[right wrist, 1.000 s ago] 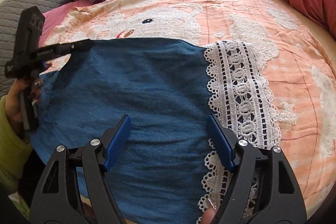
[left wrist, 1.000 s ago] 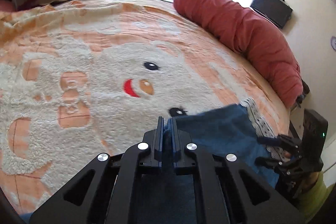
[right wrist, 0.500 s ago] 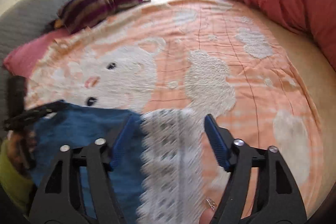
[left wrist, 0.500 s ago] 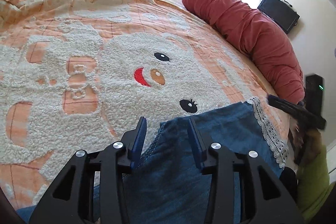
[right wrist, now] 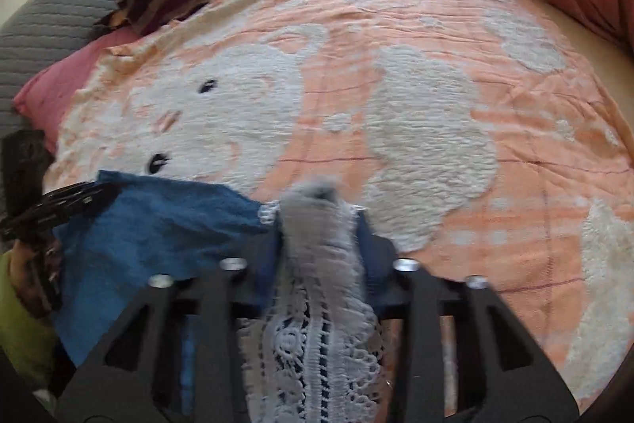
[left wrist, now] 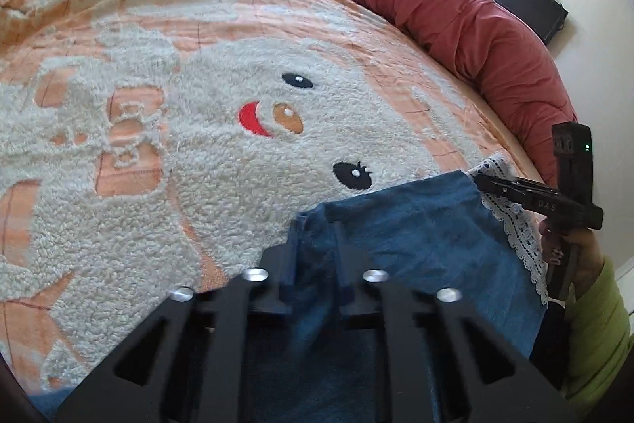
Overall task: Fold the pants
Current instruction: 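Grasp the lace hem with the right tool while the left tool grasps the denim, then open both tools and release the lace hem onto the pants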
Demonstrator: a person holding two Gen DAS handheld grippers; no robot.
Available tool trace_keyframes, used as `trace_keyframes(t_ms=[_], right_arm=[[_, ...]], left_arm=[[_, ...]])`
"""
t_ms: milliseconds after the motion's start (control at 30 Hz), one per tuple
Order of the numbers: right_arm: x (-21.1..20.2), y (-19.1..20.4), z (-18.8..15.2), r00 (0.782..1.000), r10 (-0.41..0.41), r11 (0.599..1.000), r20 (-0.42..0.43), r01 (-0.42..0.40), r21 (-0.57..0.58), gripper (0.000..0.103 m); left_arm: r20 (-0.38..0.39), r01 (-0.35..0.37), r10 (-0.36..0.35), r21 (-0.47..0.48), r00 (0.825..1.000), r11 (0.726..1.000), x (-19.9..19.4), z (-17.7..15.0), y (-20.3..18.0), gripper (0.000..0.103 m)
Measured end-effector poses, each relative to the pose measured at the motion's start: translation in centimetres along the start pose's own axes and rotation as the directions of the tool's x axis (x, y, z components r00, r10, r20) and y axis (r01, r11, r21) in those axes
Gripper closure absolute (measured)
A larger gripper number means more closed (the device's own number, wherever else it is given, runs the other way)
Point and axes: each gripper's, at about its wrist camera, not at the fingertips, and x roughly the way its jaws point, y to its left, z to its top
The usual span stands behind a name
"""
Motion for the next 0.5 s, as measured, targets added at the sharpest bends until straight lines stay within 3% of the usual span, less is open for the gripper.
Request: trace_keyframes(t_ms=[267,400,500], right_arm=[[-3.4,2.3,0.4,0.979,-0.092,0.989,0.181,0.111,-0.097,0.086],[-0.8,3.0,1.2,0.974,-0.202,0.963,0.103,0.217,-0.158,0.084],[1.2,3.1,0.7,0.951,-0.306,0.927,0.048,0.309,-0.212,0.077]], left_arm=[[0.076,-0.077,0.071,0.078,0.995,0.994,-1.2,0.6,-1.5,0.095],[0.029,-0.105,0.103,0.076,0.994,0.992,0.2,0.5,-1.0,0.095],[-0.004,-0.102,0.102,0.050,0.995,0.994,1.2,0.3,-0.2,0.091]])
